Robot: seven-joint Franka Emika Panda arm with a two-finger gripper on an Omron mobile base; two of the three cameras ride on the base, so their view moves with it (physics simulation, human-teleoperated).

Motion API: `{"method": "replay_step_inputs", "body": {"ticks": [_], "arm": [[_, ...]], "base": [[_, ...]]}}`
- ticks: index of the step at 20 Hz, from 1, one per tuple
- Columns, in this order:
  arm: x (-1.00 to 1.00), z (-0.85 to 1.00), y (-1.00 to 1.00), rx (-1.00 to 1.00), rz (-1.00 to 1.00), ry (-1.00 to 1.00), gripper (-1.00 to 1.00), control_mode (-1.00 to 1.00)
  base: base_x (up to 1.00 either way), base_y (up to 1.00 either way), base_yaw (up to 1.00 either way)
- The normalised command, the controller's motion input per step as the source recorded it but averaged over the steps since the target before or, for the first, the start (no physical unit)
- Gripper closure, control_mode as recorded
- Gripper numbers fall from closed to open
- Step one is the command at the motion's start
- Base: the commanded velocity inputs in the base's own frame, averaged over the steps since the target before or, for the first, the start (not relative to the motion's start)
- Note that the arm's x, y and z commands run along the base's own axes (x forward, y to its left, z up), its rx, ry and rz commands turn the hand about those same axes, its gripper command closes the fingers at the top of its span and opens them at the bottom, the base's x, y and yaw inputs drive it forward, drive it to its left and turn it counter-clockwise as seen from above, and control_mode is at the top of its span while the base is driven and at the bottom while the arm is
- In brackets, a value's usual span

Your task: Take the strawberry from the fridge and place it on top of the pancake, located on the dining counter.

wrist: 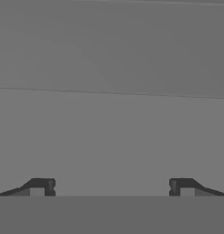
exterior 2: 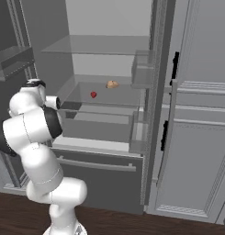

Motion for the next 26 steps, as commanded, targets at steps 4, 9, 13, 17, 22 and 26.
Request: {"method": "replay_step_inputs", "body": {"ticks": [4,9,13,17,22,26], "arm": [[0.00,0.13,-0.96,-0.06,-0.01,0.00,-1.00,-1.00],[0.04,0.11,-1.00,-0.10,-0.01,0.00,-1.00,-1.00],[0.40,0.00,-1.00,-0.32,0.02,0.00,-1.00,-1.00],[0.36,-0.05,-1.00,-0.37,0.28,-0.04,-1.00,-1.00],[0.06,-0.24,-1.00,-0.46,0.40,-0.19,-1.00,-1.00],[-0.56,-0.27,-0.58,-0.44,0.43,-0.32,-1.00,-1.00]], "base": [[0.00,0.00,0.00],[0.00,0.00,0.00],[0.00,0.00,0.00],[0.00,0.00,0.00],[0.00,0.00,0.00],[0.00,0.00,0.00]]}}
